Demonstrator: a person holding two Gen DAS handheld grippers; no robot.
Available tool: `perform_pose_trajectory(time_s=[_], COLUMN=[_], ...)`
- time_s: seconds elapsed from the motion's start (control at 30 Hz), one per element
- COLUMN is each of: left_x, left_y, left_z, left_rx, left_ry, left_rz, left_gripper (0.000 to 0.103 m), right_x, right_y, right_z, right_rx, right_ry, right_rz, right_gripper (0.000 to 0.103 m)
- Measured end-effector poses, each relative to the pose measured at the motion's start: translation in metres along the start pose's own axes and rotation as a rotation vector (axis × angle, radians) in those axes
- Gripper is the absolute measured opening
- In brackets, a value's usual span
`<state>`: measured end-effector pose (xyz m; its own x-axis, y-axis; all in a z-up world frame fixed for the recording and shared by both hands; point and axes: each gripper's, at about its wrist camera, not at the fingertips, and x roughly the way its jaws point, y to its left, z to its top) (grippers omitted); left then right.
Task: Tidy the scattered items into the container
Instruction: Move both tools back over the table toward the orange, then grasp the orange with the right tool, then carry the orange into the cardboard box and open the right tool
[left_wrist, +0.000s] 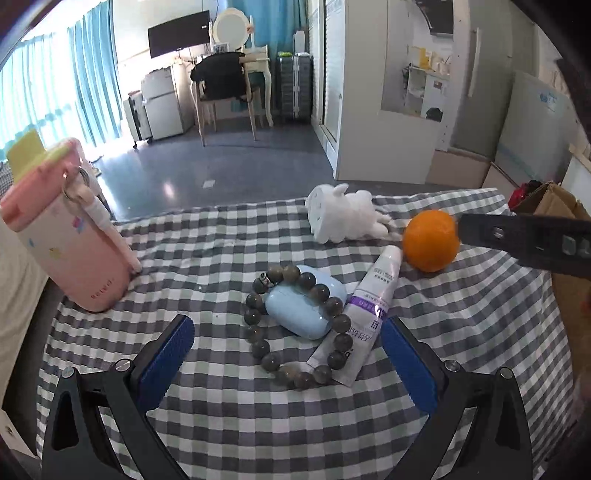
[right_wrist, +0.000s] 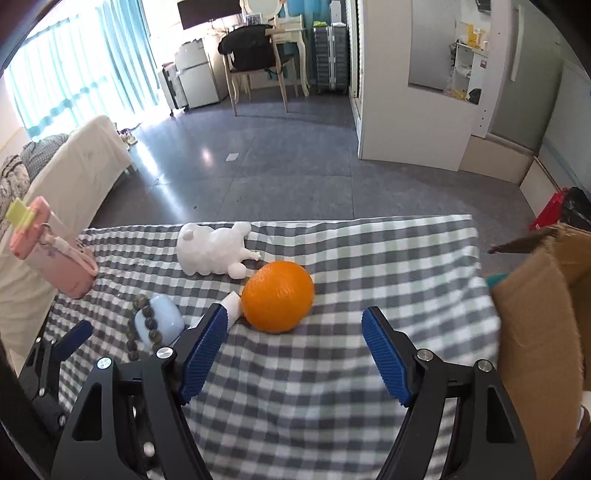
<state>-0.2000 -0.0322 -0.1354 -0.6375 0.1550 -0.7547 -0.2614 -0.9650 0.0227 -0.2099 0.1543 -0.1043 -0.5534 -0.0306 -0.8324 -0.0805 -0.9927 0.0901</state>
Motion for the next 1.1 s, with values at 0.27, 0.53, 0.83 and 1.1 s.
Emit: perform_pose_trajectory(time_s=[0.27,0.53,0.83,1.1], left_x=[0.006,0.02,0.004,-0.028], left_y=[-0.012,-0.011,-0.003,-0.007], left_z=[-0.002,-0.003,-0.002,0.004], left_rx=[0.046,0.034,0.031,0.046], left_ry=[-0.014,0.05,0.045,-0.021], left_rz=[-0.023,-0.057,-0.066,-0.078], left_gripper=[0.097,0.063,0.011,0.011], right_x=[0.034,0.051,0.033,0.007], right_y=[0.012,0.012,0.013,0.016], right_z=[0.011,0.012,-0.001,-0.007], right_rx=[-0.028,-0.025,0.007,0.02], right_ry=[0.045,0.091,0.079,0.045], right_rz=[-0.01,0.009,0.045,0.061], right_gripper=[0.075,0.058,0.054,0.054])
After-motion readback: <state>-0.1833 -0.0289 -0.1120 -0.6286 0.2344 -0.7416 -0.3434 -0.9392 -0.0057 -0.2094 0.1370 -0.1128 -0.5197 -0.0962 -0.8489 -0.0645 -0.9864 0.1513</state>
